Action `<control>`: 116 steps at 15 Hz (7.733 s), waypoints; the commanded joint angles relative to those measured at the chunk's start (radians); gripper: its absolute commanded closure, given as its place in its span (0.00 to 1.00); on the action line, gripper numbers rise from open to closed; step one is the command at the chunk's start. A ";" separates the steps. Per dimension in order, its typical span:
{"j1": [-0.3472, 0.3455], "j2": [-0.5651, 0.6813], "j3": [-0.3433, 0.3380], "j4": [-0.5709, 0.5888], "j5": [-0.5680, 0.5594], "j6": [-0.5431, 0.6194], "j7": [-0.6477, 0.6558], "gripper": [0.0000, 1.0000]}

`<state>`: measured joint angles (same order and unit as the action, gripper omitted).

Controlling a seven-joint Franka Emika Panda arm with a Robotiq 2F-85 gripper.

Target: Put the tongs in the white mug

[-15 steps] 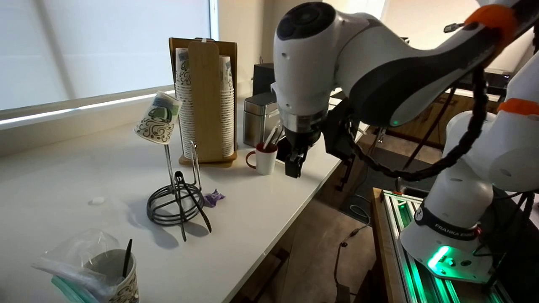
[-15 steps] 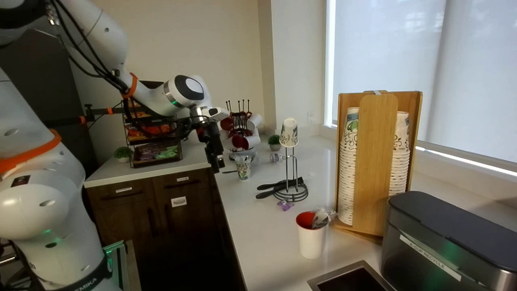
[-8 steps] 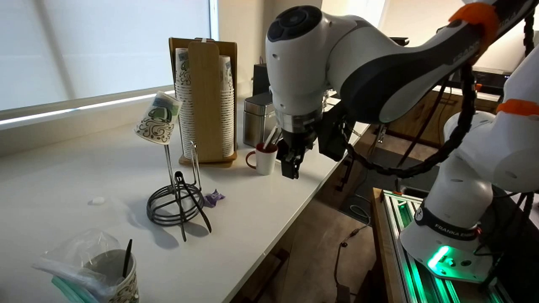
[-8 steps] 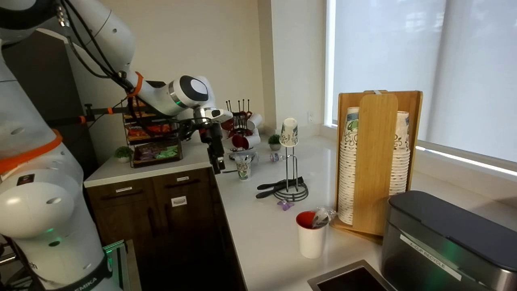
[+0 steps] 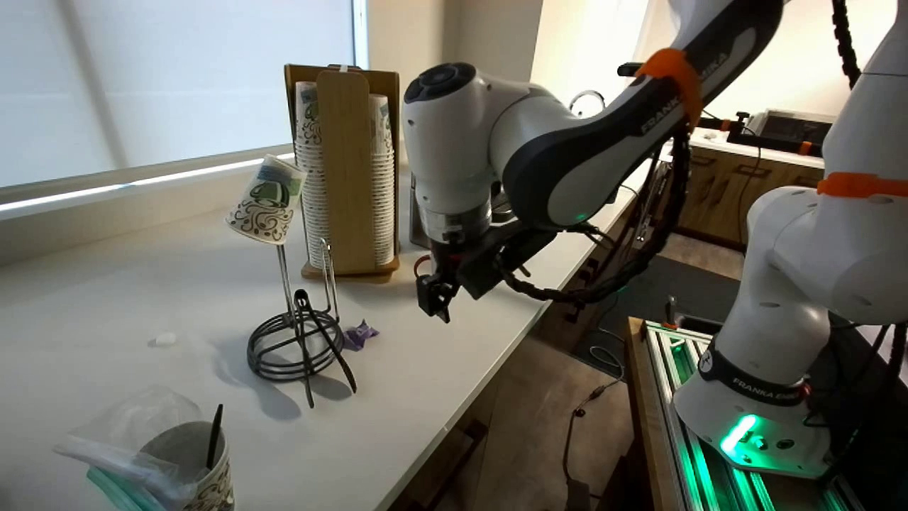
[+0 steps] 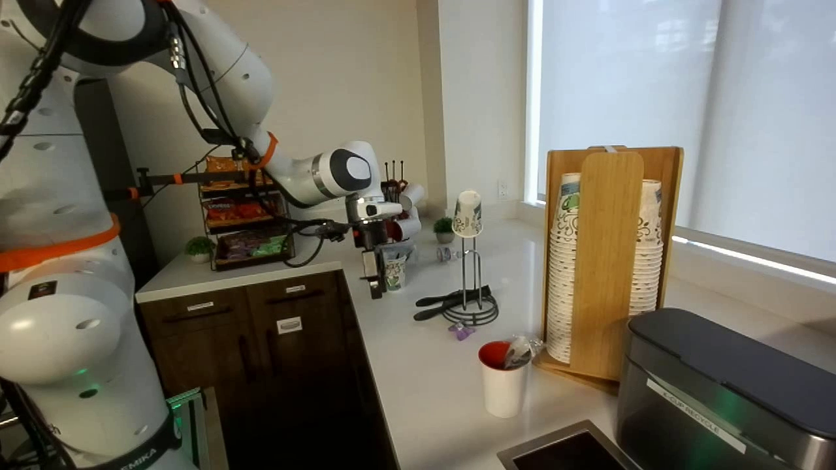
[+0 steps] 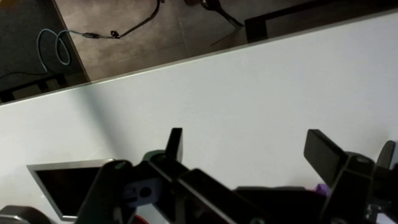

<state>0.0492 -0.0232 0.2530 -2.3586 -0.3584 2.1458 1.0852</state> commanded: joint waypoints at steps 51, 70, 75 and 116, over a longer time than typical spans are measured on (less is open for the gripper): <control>0.380 0.599 -0.441 0.307 0.192 0.821 0.064 0.96; 0.795 0.421 -0.860 0.205 -0.011 0.836 0.346 0.98; 0.936 0.403 -1.010 0.193 -0.069 0.832 0.425 0.98; 1.205 -0.120 -1.534 -0.390 0.020 1.485 0.761 0.98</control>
<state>1.2527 -0.1350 -1.2811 -2.7506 -0.3405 3.6322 1.8401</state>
